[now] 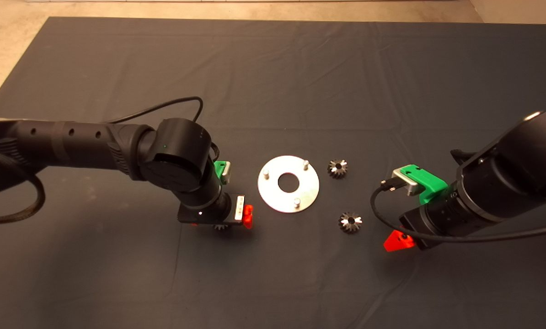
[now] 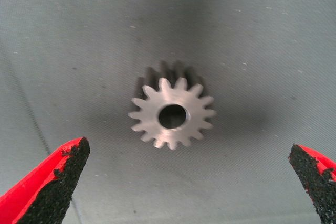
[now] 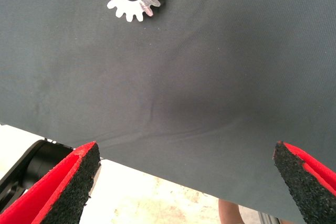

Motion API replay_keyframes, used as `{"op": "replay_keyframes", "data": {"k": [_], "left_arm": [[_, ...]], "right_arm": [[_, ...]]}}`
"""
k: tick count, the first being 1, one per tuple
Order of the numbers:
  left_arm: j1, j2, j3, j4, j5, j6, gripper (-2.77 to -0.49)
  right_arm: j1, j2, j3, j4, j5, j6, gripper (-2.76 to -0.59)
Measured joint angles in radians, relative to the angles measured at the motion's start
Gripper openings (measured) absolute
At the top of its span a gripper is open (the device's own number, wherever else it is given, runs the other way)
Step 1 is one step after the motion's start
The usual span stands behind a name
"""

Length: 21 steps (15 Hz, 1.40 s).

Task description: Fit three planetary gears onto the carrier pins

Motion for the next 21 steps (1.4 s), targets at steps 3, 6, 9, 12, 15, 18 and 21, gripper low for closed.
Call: {"op": "replay_keyframes", "data": {"k": [3,6,9,12,15,18,21], "left_arm": [[0.025,0.000,-0.017,0.002,0.000,0.010,-0.50],[0.028,0.000,-0.028,0.019,0.000,0.031,-0.50],[0.028,0.000,-0.038,0.031,0.000,0.047,-0.50],[0.028,0.000,-0.055,0.052,0.000,0.061,-0.50],[0.029,0.000,-0.077,0.059,0.000,0.087,-0.58],[0.031,0.000,-0.082,0.060,-0.039,0.098,-0.73],[0.041,0.000,-0.086,0.060,-0.053,0.102,-0.89]], "right_arm": [[0.000,0.000,0.000,0.000,0.000,0.000,-0.89],[0.000,0.000,0.000,0.000,0.000,0.000,-0.89],[0.000,0.000,0.000,0.000,0.000,0.000,-0.89],[0.000,0.000,0.000,0.000,0.000,0.002,-0.89],[0.000,0.000,0.000,0.000,0.000,0.003,-0.89],[0.000,0.000,0.000,0.000,0.000,0.003,-0.89],[0.000,0.000,0.000,0.000,-0.001,0.003,-0.89]]}}
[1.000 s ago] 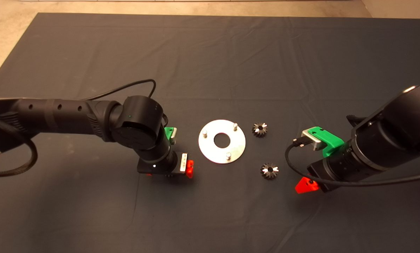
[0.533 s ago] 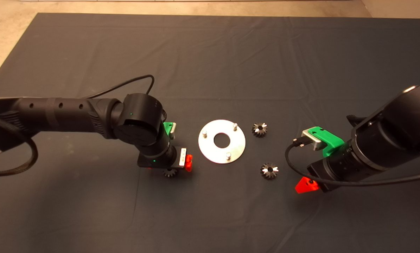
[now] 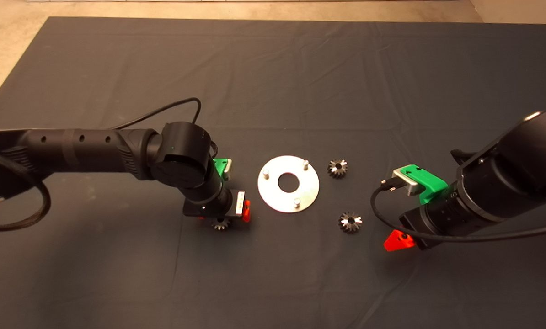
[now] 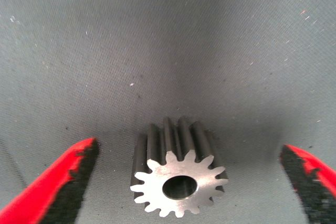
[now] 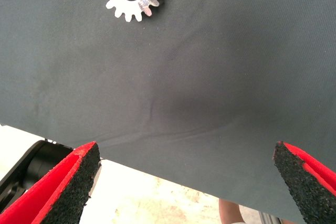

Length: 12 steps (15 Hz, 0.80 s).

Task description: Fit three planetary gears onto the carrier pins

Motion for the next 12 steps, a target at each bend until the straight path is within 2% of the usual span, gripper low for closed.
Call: {"op": "replay_keyframes", "data": {"k": [2,3,8,11,12], "left_arm": [[0.000,0.000,0.000,0.000,0.000,0.000,-0.89],[0.000,0.000,0.000,0.000,0.000,0.000,-1.00],[0.000,-0.002,0.000,0.000,0.003,0.000,-1.18],[0.000,-0.002,0.000,0.000,0.022,0.000,-1.20],[0.000,-0.003,0.000,0.000,0.029,0.000,-1.29]], "right_arm": [[0.000,0.000,0.000,0.000,0.000,0.000,-0.89],[0.000,0.000,0.000,0.000,0.000,0.000,-0.89],[0.000,-0.003,0.000,0.000,0.000,0.000,-0.89],[0.000,-0.002,0.000,0.000,0.000,0.000,-0.89],[0.000,-0.002,0.000,0.000,0.000,0.000,-0.89]]}}
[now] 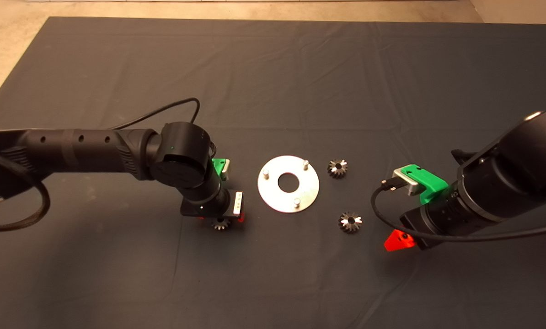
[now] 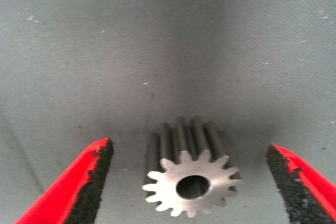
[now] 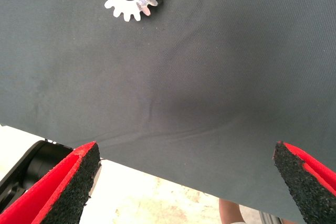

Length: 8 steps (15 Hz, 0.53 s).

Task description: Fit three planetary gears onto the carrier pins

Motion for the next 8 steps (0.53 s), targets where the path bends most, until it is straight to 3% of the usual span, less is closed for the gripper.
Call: {"op": "replay_keyframes", "data": {"k": [3,4,8], "left_arm": [[0.000,0.000,0.000,-0.001,0.018,0.000,-1.32],[0.000,0.000,0.000,-0.001,0.018,0.000,-1.44],[0.000,0.004,0.000,-0.008,0.018,0.000,-1.52]], "right_arm": [[0.000,0.000,0.000,0.000,0.000,0.000,-0.89],[0.000,0.000,0.000,0.000,0.000,0.000,-0.89],[0.000,0.000,0.000,0.000,0.001,0.000,-0.89]]}}
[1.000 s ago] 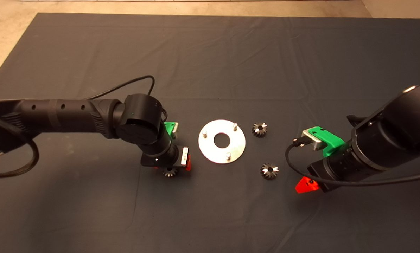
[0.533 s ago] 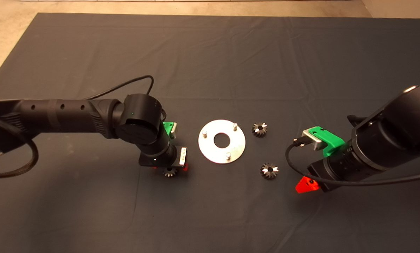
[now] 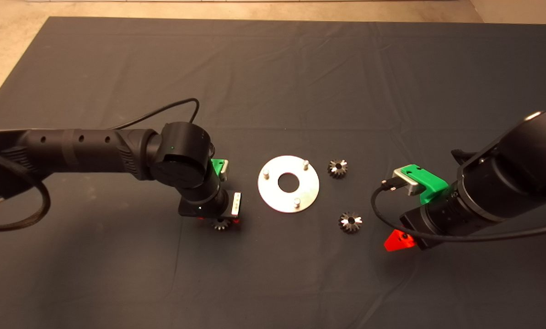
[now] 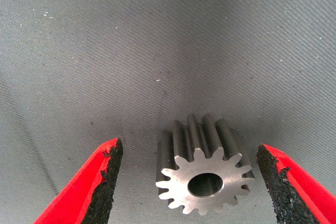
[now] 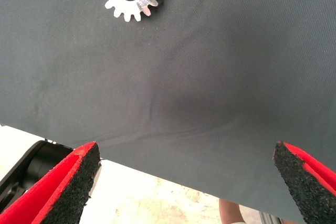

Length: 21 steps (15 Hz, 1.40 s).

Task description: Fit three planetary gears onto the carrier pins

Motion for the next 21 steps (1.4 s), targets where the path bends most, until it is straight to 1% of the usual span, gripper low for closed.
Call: {"op": "replay_keyframes", "data": {"k": [1,3,4,5,7,9,11,13,15,16,17,21], "left_arm": [[0.000,0.000,0.000,0.000,-0.001,0.000,-1.61],[0.000,0.000,0.000,0.000,0.000,0.000,-1.62],[0.000,0.000,0.000,0.000,0.000,0.000,-1.71],[0.000,0.000,0.000,-0.001,0.000,0.000,-1.75],[0.000,0.000,0.001,-0.005,0.000,0.000,-1.75],[0.000,0.000,0.001,-0.009,0.000,0.000,-1.89],[0.000,0.000,0.001,-0.014,0.000,0.000,-1.90],[0.000,0.000,0.003,-0.020,0.000,0.000,-2.02],[0.000,0.003,0.011,-0.026,0.000,0.000,-2.04],[0.000,0.002,0.013,-0.027,0.000,0.000,-2.08],[0.000,0.002,0.013,-0.027,0.000,0.000,-2.17],[0.000,0.002,0.013,-0.027,0.000,0.000,-2.22]], "right_arm": [[0.000,0.000,0.000,0.000,0.000,0.000,-0.89],[0.000,0.000,0.000,0.000,0.000,0.000,-0.89],[0.000,0.001,0.000,0.000,0.000,0.000,-0.89],[0.000,0.001,0.000,0.000,0.000,0.000,-0.89],[0.000,0.002,0.001,0.000,0.000,0.000,-0.89],[0.000,0.002,0.003,0.000,0.000,0.000,-0.89],[0.000,0.002,0.003,0.000,0.000,0.000,-0.89],[0.000,0.002,0.003,0.000,0.000,0.000,-0.89],[0.000,0.002,0.003,0.000,0.000,0.000,-0.89],[0.000,0.002,0.003,0.000,0.000,0.000,-0.89],[0.000,0.002,0.003,0.000,0.000,0.000,-0.89],[0.000,0.002,0.003,0.000,0.000,0.000,-0.89]]}}
